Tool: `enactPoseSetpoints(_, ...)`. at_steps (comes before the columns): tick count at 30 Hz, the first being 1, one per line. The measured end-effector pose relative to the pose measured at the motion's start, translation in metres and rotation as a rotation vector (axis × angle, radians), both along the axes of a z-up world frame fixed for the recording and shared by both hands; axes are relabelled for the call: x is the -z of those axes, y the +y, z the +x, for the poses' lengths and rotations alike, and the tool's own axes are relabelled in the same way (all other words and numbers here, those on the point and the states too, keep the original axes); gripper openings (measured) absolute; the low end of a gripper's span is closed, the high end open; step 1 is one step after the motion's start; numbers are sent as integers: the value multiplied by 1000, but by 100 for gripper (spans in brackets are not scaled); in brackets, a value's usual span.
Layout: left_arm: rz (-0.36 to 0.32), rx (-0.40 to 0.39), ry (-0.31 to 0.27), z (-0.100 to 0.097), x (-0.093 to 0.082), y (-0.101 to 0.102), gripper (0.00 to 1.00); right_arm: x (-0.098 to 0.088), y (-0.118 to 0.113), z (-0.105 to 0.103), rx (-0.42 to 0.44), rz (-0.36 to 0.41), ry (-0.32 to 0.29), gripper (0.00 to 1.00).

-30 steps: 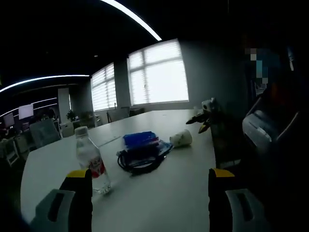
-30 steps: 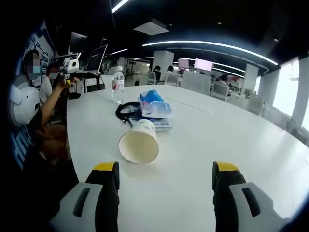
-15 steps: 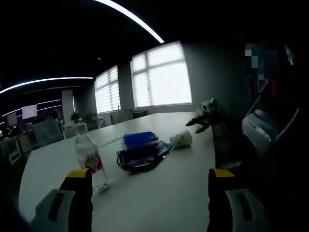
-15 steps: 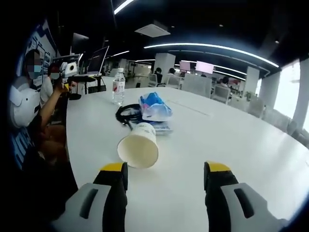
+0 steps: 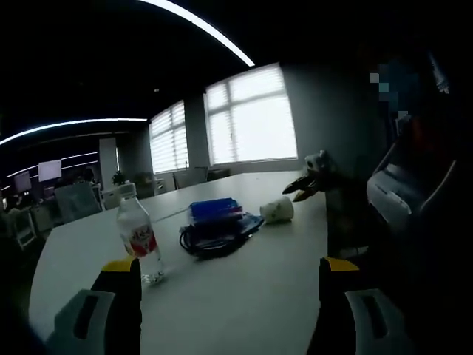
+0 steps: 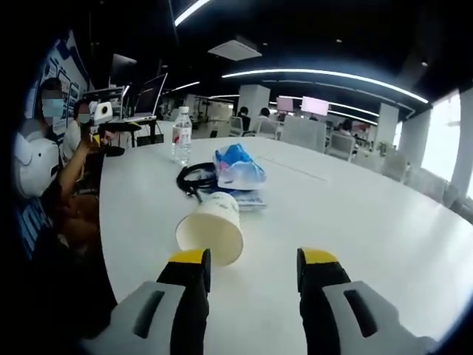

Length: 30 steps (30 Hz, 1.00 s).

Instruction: Arrange the tabletop items into an orderly group along one side of the table until the central work area is clear of visible clutter.

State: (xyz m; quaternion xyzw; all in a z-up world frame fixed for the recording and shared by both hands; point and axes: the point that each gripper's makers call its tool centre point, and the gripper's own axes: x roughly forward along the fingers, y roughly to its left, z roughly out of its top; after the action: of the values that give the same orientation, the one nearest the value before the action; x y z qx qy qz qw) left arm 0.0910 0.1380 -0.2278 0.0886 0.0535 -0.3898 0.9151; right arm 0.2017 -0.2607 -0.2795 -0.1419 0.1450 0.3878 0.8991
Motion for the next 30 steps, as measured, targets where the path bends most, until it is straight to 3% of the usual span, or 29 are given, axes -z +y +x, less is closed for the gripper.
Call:
enactPoseSetpoints(14,-8,-8,43,-8,11,2,100,6,9,4,-10,-8,5,30)
enactPoseSetpoints(22,-2,-20,60,-14,17,4,100,8,16,7,-32,8,10,27)
enactPoseSetpoints(30,5,-64,144,-17,41,20,100,11,22,9,-51,9,17,23)
